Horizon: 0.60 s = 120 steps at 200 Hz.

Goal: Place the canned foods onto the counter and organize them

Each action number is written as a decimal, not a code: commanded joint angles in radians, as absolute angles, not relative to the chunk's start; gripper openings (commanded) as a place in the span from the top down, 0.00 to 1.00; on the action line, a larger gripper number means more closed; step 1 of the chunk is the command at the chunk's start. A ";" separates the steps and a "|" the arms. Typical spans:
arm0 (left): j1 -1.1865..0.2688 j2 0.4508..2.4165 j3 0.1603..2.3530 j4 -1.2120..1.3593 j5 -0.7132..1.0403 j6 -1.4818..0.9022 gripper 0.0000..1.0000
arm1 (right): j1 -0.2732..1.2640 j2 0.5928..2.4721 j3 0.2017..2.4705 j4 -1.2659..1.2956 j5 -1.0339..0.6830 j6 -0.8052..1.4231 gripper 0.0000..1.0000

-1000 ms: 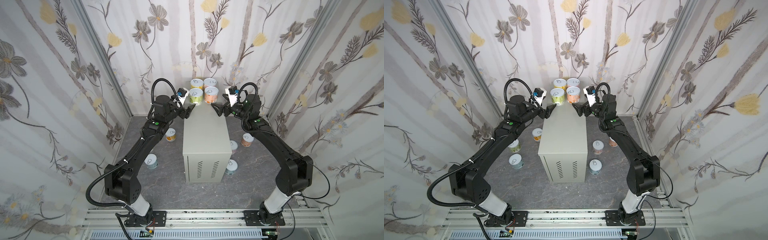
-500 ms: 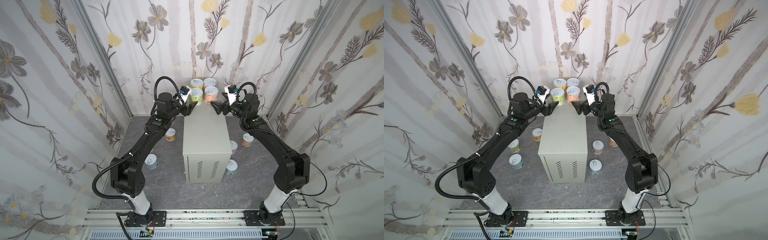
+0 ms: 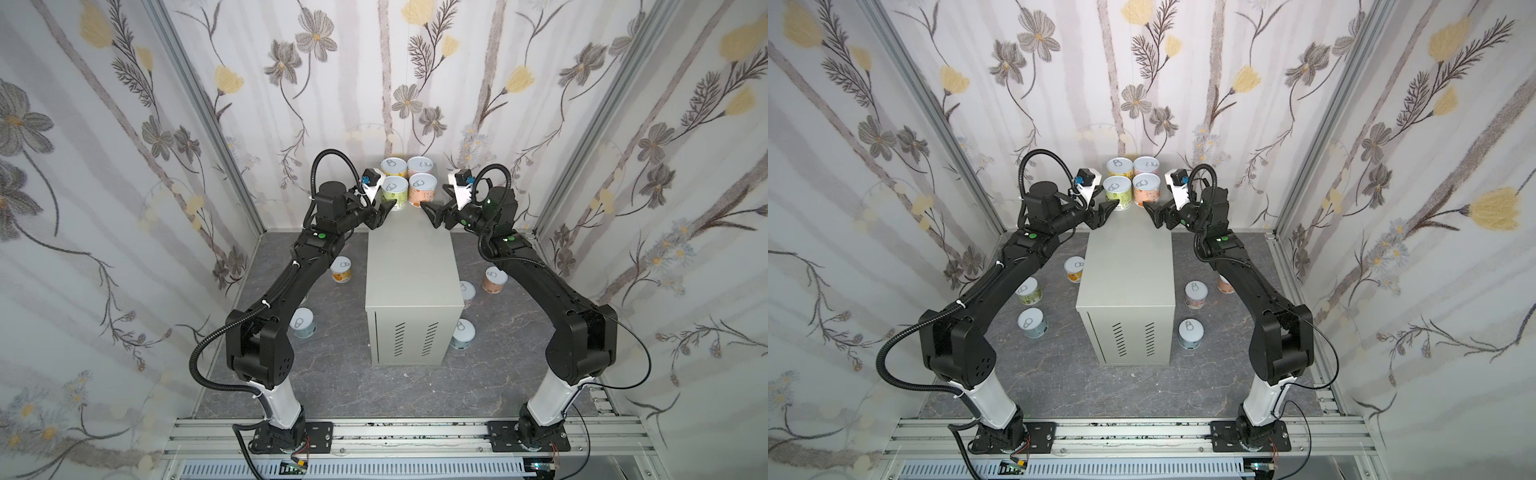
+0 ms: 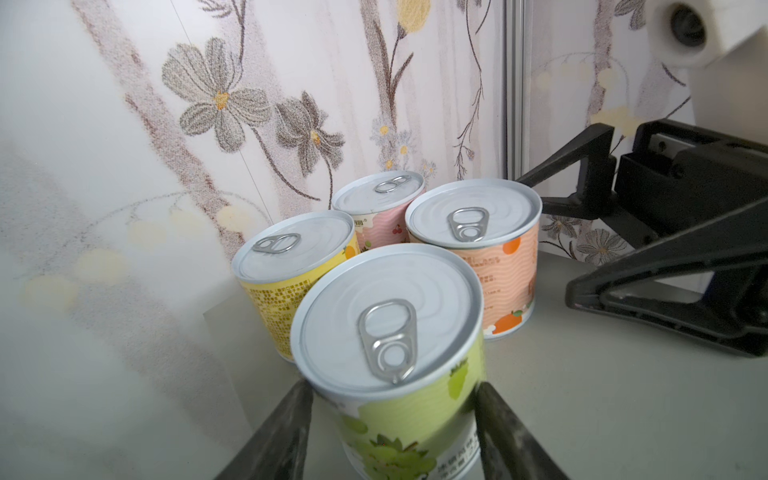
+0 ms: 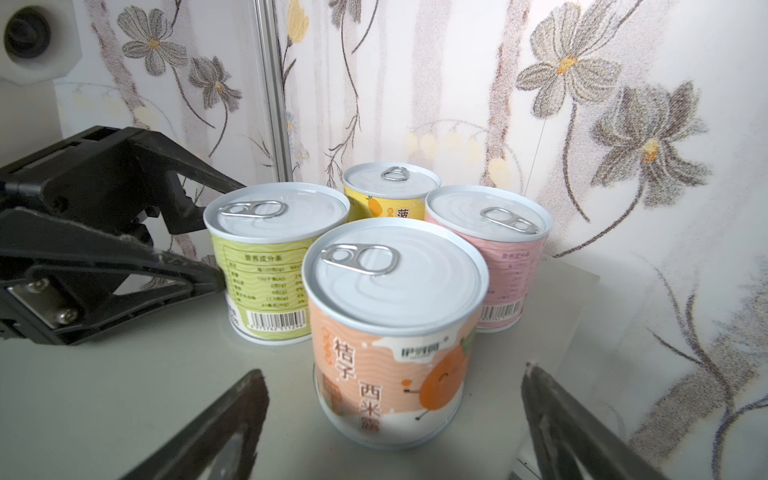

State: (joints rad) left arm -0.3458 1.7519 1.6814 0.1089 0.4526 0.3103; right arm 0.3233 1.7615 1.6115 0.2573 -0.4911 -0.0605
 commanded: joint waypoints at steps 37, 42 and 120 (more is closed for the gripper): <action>-0.345 1.769 1.713 0.103 0.445 0.305 0.38 | 0.324 1.774 1.628 0.290 -0.495 -0.065 0.05; -0.345 1.771 1.714 0.102 0.445 0.305 0.38 | 0.324 1.776 1.630 0.290 -0.496 -0.065 0.05; -0.347 1.789 1.751 0.062 0.450 0.305 0.38 | 0.323 1.786 1.641 0.290 -0.495 -0.063 0.05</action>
